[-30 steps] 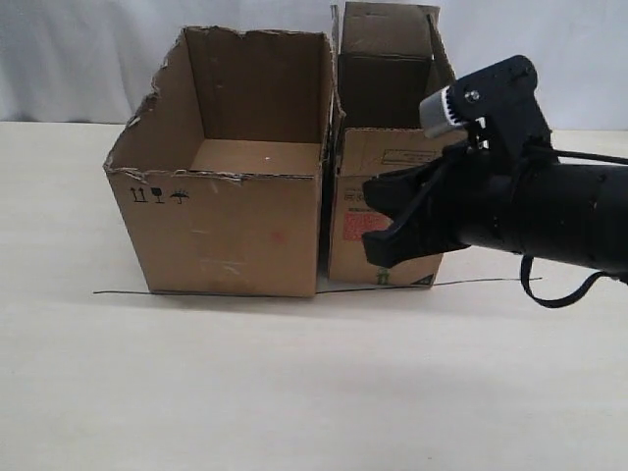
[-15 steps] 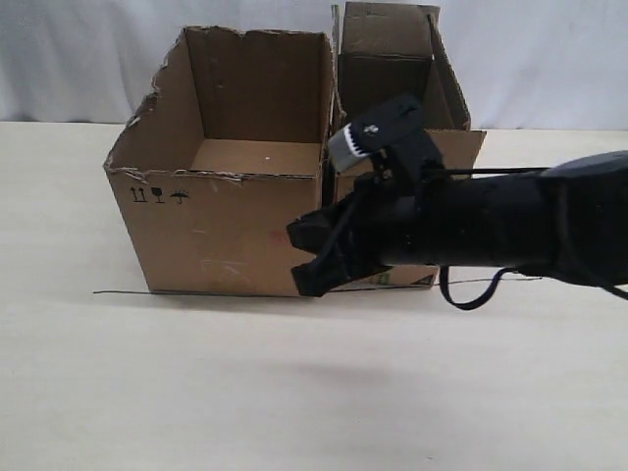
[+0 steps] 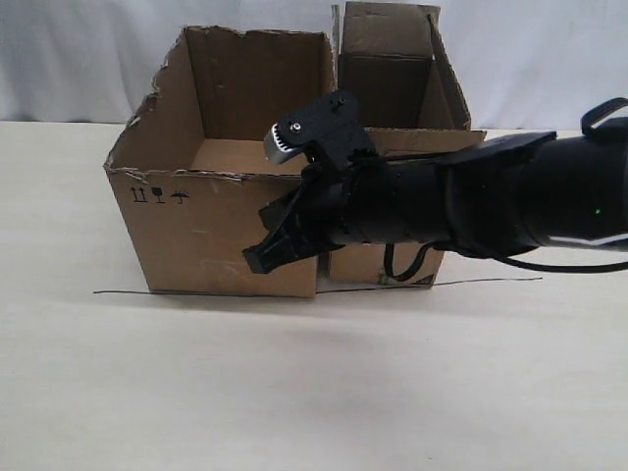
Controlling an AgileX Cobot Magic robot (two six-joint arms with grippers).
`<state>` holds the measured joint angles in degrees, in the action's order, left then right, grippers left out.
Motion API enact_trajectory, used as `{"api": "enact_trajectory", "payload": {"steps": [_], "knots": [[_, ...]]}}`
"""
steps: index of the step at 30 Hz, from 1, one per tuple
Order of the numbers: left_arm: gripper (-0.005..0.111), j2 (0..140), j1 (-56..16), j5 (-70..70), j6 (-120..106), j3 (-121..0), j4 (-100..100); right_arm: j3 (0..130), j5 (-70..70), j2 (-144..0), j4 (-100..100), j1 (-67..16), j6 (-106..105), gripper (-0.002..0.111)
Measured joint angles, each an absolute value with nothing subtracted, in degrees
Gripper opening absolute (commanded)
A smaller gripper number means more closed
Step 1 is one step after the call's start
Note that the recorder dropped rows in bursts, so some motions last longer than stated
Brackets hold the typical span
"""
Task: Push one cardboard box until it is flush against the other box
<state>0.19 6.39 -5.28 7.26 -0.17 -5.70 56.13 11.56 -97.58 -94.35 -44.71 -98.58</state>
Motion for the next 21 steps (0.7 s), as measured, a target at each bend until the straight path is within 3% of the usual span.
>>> {"api": "enact_trajectory", "payload": {"steps": [12,21], "knots": [[0.000,0.2,6.4,-5.3,7.3,-0.2,-5.7,58.2,6.8,-98.1,-94.3,-44.7,-98.6,0.005],[0.000,0.2,6.4,-5.3,7.3,-0.2,-5.7,58.2,12.8,-90.7,-94.2,-44.8,-98.5,0.005]]}}
